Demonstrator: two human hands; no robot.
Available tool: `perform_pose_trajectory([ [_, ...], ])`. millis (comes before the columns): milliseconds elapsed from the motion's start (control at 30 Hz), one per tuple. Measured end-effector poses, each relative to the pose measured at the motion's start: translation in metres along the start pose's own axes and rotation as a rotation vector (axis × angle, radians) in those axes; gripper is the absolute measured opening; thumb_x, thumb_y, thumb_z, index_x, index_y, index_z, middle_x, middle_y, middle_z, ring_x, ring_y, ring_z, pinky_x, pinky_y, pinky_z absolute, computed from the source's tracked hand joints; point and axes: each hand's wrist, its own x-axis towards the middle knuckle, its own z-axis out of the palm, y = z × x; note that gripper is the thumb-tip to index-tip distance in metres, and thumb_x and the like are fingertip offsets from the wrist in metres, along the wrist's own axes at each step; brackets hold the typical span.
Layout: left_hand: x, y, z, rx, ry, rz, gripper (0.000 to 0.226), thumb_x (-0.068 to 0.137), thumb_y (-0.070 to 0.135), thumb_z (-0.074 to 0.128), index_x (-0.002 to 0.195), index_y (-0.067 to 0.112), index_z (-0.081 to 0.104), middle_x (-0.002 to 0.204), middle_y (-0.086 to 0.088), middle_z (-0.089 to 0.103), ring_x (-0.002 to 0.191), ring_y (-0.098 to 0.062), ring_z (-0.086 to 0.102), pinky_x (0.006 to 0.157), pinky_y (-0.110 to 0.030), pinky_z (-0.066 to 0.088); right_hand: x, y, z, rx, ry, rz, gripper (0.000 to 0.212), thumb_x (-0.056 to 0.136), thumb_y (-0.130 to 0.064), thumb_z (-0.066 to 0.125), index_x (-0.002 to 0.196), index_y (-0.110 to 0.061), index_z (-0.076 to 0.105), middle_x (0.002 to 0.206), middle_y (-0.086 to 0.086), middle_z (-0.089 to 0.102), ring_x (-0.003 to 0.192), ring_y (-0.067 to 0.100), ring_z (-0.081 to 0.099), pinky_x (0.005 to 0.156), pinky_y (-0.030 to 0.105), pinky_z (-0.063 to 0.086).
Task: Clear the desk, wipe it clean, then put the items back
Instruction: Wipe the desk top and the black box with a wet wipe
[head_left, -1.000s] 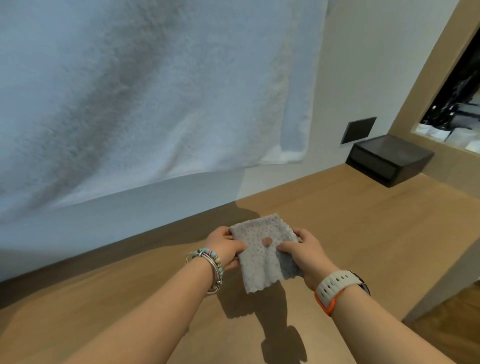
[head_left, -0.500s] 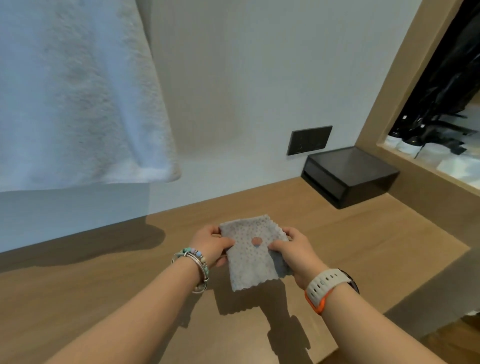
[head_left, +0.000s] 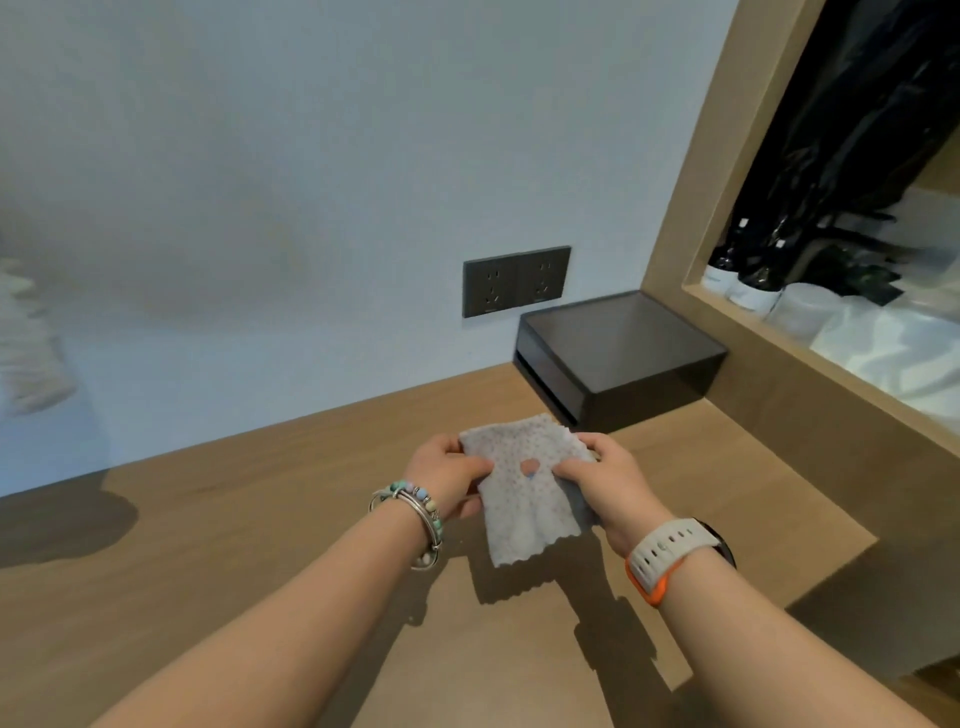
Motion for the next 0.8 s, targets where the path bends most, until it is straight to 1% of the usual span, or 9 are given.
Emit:
perform_pose_trajectory([
  [67,0.005,0.004,0.029,-0.032,0.017,-0.013,0.009,0.088,0.004,0.059,0.095,0.008,0.055,0.085,-0.011,0.065,0.066,-0.021,0.064,0.051,-0.026,0.051,0.015,0.005,-0.028,-0.015,-0.028,-0.003,0.027,0.090,-0.011,0.056,0.115,-0.019,0.050,0.102,0.003,0.057,0.092,0.020,0.060,0.070,0.034,0.055],
  [133,0.010,0.005,0.057,-0.046,0.057,-0.027,0.009,0.088,0.006,0.060,0.095,0.008,0.056,0.092,-0.013,0.066,0.078,-0.025,0.067,0.064,-0.033,0.056,0.029,0.011,-0.057,-0.036,-0.072,-0.015,0.028,0.090,-0.013,0.057,0.116,-0.020,0.049,0.103,0.002,0.056,0.093,0.020,0.059,0.067,0.030,0.053],
  [200,0.010,0.006,0.086,-0.073,0.114,-0.045,0.008,0.087,0.008,0.061,0.094,0.007,0.057,0.095,-0.013,0.066,0.086,-0.026,0.067,0.077,-0.039,0.056,0.039,0.013,-0.086,-0.050,-0.131,-0.017,0.026,0.091,-0.014,0.057,0.115,-0.020,0.049,0.102,0.000,0.055,0.091,0.017,0.058,0.062,0.026,0.050],
  [267,0.006,0.007,0.114,-0.089,0.154,-0.062,0.006,0.087,0.009,0.062,0.090,0.008,0.058,0.095,-0.012,0.066,0.085,-0.024,0.067,0.078,-0.039,0.055,0.046,0.016,-0.112,-0.048,-0.182,-0.012,0.024,0.091,-0.015,0.057,0.113,-0.020,0.049,0.102,0.001,0.056,0.090,0.017,0.059,0.061,0.026,0.049],
  [400,-0.002,0.011,0.166,-0.094,0.221,-0.078,0.004,0.087,0.014,0.063,0.087,0.012,0.059,0.098,-0.013,0.067,0.095,-0.030,0.067,0.084,-0.045,0.055,0.057,0.015,-0.157,-0.053,-0.256,-0.002,0.027,0.089,-0.017,0.062,0.112,-0.021,0.049,0.103,0.001,0.057,0.092,0.018,0.062,0.068,0.031,0.055],
  [533,0.000,0.024,0.207,-0.154,0.216,-0.056,0.007,0.087,0.012,0.062,0.093,0.010,0.059,0.103,-0.013,0.066,0.093,-0.026,0.067,0.077,-0.039,0.058,0.073,0.008,-0.198,-0.087,-0.249,-0.051,0.031,0.087,-0.019,0.063,0.115,-0.022,0.049,0.102,0.000,0.057,0.090,0.016,0.063,0.062,0.028,0.053],
  [667,-0.002,0.042,0.248,-0.221,0.214,0.001,0.008,0.089,0.008,0.059,0.096,0.010,0.057,0.097,-0.009,0.065,0.081,-0.017,0.066,0.054,-0.023,0.056,0.092,0.005,-0.235,-0.098,-0.240,-0.115,0.036,0.086,-0.024,0.066,0.117,-0.023,0.048,0.103,-0.001,0.057,0.089,0.015,0.061,0.058,0.024,0.048],
  [733,-0.006,0.050,0.268,-0.242,0.226,0.020,0.012,0.089,0.005,0.059,0.100,0.008,0.056,0.093,-0.008,0.064,0.077,-0.016,0.065,0.051,-0.021,0.055,0.097,0.000,-0.250,-0.090,-0.295,-0.124,0.039,0.083,-0.023,0.069,0.116,-0.024,0.048,0.103,0.000,0.058,0.088,0.015,0.062,0.058,0.025,0.047],
  [800,-0.008,0.057,0.289,-0.249,0.268,0.050,0.016,0.089,0.006,0.059,0.105,0.007,0.056,0.093,-0.009,0.064,0.076,-0.017,0.065,0.054,-0.024,0.057,0.104,-0.007,-0.269,-0.061,-0.335,-0.142,0.036,0.084,-0.017,0.067,0.115,-0.023,0.050,0.102,0.001,0.060,0.087,0.015,0.063,0.059,0.027,0.048],
])
